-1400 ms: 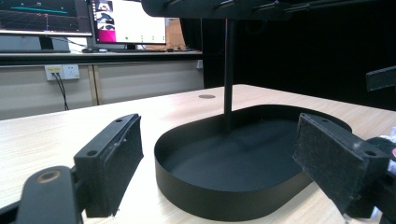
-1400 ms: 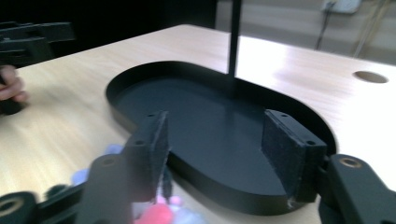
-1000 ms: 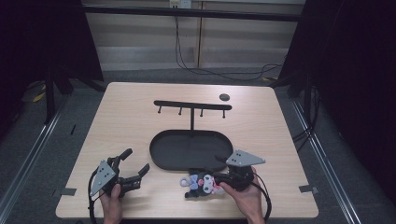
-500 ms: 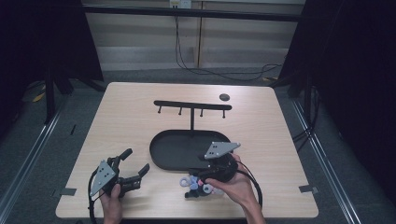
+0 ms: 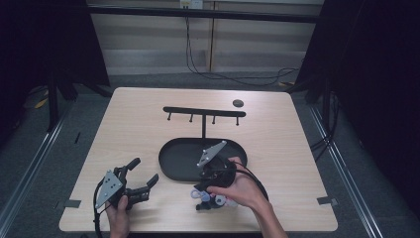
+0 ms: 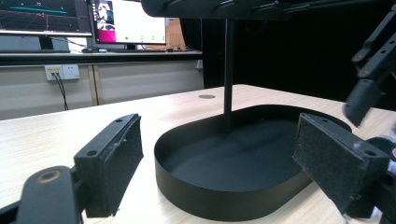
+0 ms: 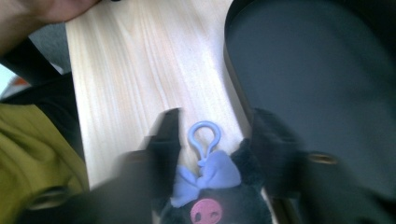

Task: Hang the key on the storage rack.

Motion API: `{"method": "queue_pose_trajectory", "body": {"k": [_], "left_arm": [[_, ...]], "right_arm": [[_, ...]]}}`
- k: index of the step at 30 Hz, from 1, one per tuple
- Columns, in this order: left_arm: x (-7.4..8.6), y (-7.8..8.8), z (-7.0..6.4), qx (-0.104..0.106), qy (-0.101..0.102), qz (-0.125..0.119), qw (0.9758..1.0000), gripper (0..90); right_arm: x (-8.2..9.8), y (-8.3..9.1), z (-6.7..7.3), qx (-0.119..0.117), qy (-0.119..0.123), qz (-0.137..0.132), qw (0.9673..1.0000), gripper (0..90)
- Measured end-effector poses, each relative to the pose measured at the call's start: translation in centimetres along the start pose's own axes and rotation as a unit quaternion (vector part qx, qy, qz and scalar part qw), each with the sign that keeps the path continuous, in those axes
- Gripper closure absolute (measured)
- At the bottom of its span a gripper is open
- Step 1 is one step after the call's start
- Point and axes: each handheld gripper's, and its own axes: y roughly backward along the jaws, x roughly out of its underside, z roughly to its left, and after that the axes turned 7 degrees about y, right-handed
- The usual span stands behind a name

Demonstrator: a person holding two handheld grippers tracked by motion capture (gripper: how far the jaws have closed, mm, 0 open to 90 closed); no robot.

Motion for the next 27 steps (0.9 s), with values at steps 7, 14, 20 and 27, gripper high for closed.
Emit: {"method": "queue_pose_trajectory", "body": {"k": [7, 14, 20, 27], "left_arm": [[0.0, 0.0, 0.0, 0.001, 0.000, 0.000, 1.0000, 15.4], [0.0, 0.0, 0.0, 0.001, 0.001, 0.000, 1.0000, 15.4], [0.0, 0.0, 0.0, 0.001, 0.000, 0.000, 1.0000, 15.4], [0.0, 0.0, 0.0, 0.001, 0.000, 0.000, 1.0000, 15.4]], "right_arm": [[-1.2, -0.9, -0.5, -0.032, 0.007, 0.061, 0.9976, 62.2], [-2.6, -2.3, -0.8, -0.054, 0.022, 0.115, 0.9917, 54.5], [-3.0, -3.1, -1.3, -0.060, 0.013, 0.147, 0.9873, 54.2], [-3.7, -4.3, -1.4, -0.074, 0.025, 0.199, 0.9769, 59.9]]}}
